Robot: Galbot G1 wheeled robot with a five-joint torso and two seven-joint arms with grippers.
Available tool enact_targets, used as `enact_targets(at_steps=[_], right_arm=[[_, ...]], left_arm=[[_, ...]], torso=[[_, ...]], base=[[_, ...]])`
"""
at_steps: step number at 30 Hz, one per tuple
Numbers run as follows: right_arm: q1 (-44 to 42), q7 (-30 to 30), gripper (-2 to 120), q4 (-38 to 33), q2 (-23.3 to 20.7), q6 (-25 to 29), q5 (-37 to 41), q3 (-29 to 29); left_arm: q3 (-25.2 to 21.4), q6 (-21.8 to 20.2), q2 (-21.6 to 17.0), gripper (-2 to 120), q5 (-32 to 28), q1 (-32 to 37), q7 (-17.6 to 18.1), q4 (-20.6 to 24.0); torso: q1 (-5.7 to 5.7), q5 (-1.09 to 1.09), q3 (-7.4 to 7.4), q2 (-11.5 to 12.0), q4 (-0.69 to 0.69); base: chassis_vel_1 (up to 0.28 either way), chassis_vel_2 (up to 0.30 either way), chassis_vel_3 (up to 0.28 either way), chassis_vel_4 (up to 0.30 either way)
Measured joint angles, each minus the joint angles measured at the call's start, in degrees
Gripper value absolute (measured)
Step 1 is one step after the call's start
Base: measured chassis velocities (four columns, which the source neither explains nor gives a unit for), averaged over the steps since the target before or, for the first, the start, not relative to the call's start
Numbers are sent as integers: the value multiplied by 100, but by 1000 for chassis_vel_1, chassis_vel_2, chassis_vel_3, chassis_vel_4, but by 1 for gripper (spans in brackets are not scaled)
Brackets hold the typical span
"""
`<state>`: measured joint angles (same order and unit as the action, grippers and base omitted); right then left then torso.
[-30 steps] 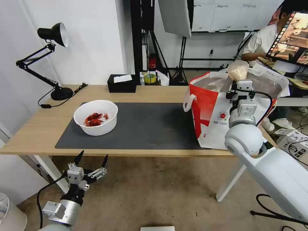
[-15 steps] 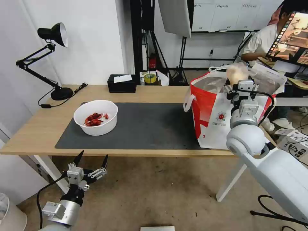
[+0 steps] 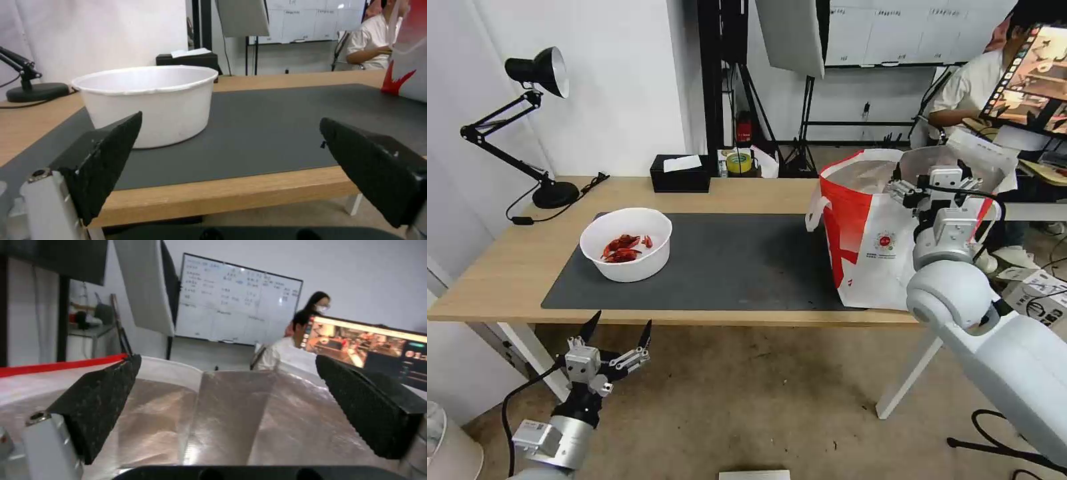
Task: Pick up the trash from the table and place it into the takeout bag.
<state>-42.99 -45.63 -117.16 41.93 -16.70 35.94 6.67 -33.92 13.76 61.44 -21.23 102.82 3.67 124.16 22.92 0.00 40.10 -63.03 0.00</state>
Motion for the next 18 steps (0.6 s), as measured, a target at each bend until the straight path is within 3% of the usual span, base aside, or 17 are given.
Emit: enact_targets(at_steps=[5, 8, 9, 13, 14, 18], right_arm=[[-133, 513, 100, -194, -85, 333, 303, 92], [-478, 1574, 100, -562, -235, 852, 905, 286], [-478, 1574, 100, -562, -235, 852, 905, 286], [-1104, 2816, 100, -864, -381, 1287, 1145, 615], [-1104, 2816, 100, -864, -381, 1287, 1145, 615], [-1924, 3781, 100, -1174, -467, 1525, 1267, 873]], left_arm=[[-1, 0, 21, 100, 21, 11, 0, 15], [-1, 1, 37, 100, 31, 14, 0, 32], [-1, 1, 37, 100, 31, 14, 0, 32], [-11, 11, 39, 100, 33, 14, 0, 59], [-11, 11, 39, 100, 33, 14, 0, 59], [-34, 66, 41, 100, 28, 0, 0, 56]], torso=[[0, 0, 0, 0, 0], [0, -1, 0, 0, 0], [0, -1, 0, 0, 0], [0, 0, 0, 0, -1], [0, 0, 0, 0, -1], [0, 0, 0, 0, 0]], base=[[0, 0, 0, 0], [0, 0, 0, 0], [0, 0, 0, 0], [0, 0, 0, 0], [0, 0, 0, 0], [0, 0, 0, 0]])
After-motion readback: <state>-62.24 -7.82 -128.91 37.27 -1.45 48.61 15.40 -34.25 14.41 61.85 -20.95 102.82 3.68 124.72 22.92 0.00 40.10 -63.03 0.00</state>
